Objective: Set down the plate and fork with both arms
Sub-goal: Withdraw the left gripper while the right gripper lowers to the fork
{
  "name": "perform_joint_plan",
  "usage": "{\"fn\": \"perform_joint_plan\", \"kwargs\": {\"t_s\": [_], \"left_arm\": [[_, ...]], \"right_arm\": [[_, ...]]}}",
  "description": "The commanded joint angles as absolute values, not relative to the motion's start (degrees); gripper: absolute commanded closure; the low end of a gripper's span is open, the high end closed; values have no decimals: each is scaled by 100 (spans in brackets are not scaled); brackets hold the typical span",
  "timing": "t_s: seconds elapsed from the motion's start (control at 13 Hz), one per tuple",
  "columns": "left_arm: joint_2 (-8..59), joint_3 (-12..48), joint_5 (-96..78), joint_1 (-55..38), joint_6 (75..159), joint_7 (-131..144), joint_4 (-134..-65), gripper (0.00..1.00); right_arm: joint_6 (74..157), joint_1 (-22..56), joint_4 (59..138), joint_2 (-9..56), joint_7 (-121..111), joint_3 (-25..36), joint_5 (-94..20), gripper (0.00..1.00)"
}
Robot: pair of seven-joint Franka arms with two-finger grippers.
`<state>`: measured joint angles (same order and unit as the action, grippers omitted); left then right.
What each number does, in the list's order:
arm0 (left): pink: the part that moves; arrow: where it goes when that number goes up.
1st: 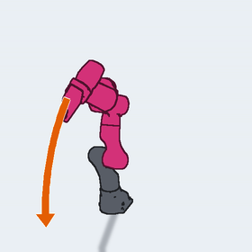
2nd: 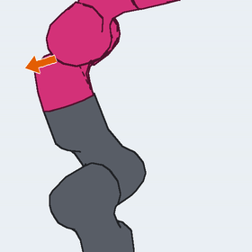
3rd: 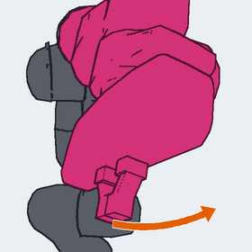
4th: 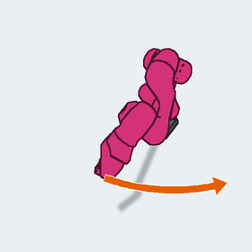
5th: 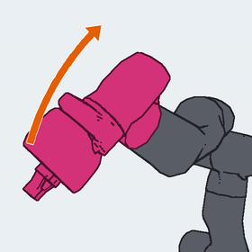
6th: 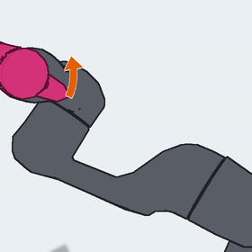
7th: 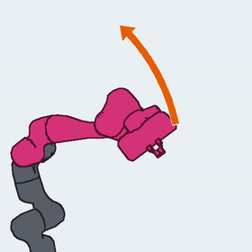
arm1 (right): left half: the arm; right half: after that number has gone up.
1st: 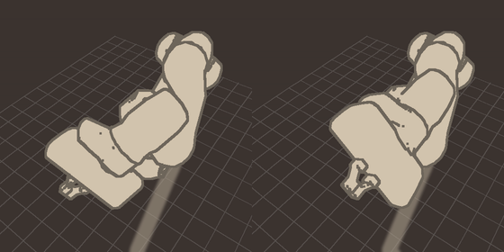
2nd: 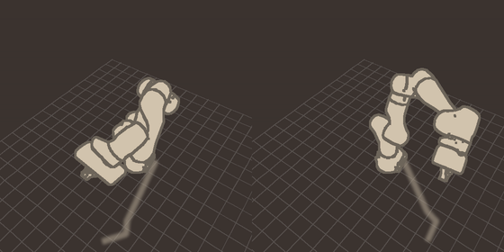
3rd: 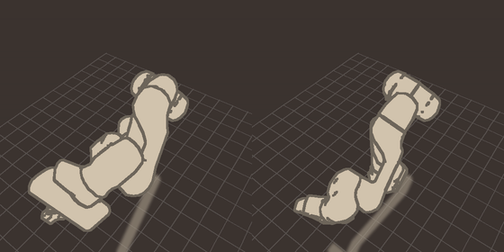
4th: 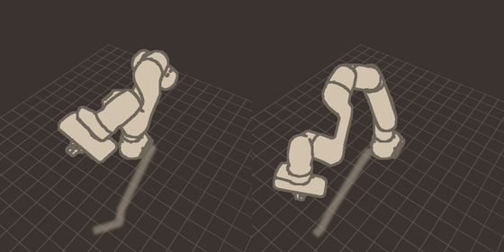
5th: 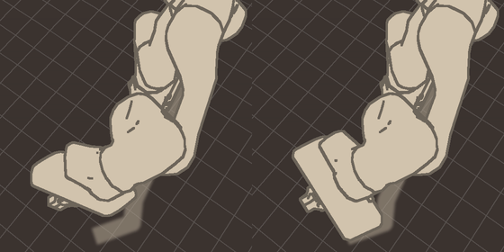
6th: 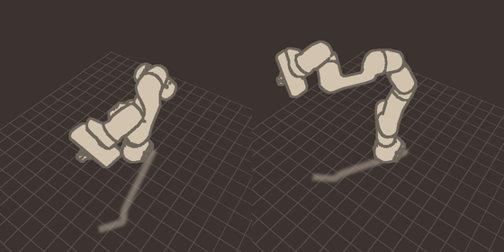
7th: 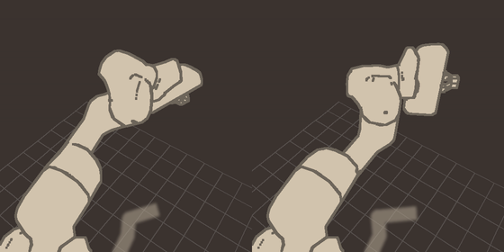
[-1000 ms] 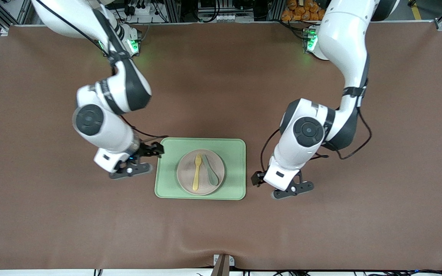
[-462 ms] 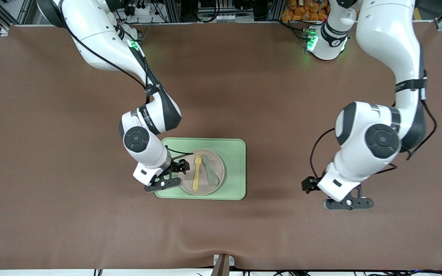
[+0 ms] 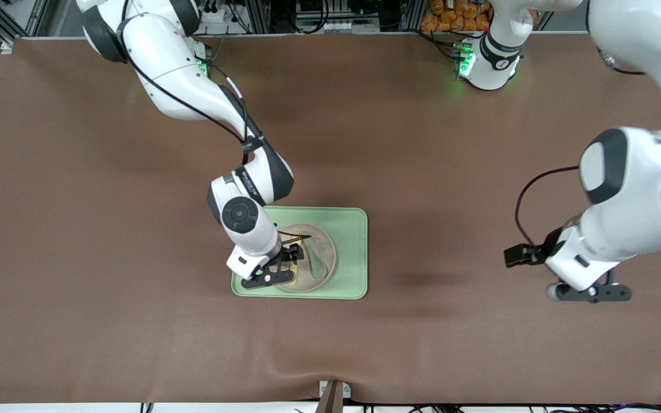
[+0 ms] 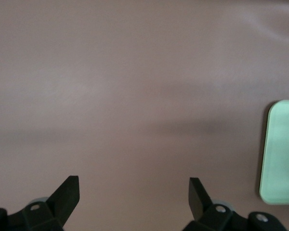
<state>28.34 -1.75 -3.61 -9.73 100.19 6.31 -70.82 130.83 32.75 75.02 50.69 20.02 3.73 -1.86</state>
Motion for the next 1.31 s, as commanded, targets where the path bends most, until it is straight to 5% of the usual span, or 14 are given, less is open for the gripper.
{"fn": "perform_joint_plan", "kwargs": {"t_s": [0.0, 0.31, 0.77, 1.23], "left_arm": [[2155, 209, -62, -573, 9756, 388, -7549, 0], [1250, 202, 358, -457, 9650, 483, -8523, 0], [555, 395, 431, -466, 8966, 1099, -8674, 0], [-405, 361, 413, -519, 9543, 1099, -9765, 0]], "right_arm": [[12929, 3401, 7268, 5194, 2355, 439, 105, 0], [12937, 3480, 7286, 5282, 2662, 431, 105, 0], [12982, 3524, 7286, 5282, 2847, 422, -26, 0], [13008, 3604, 7339, 5317, 3085, 422, 44, 0]]}}
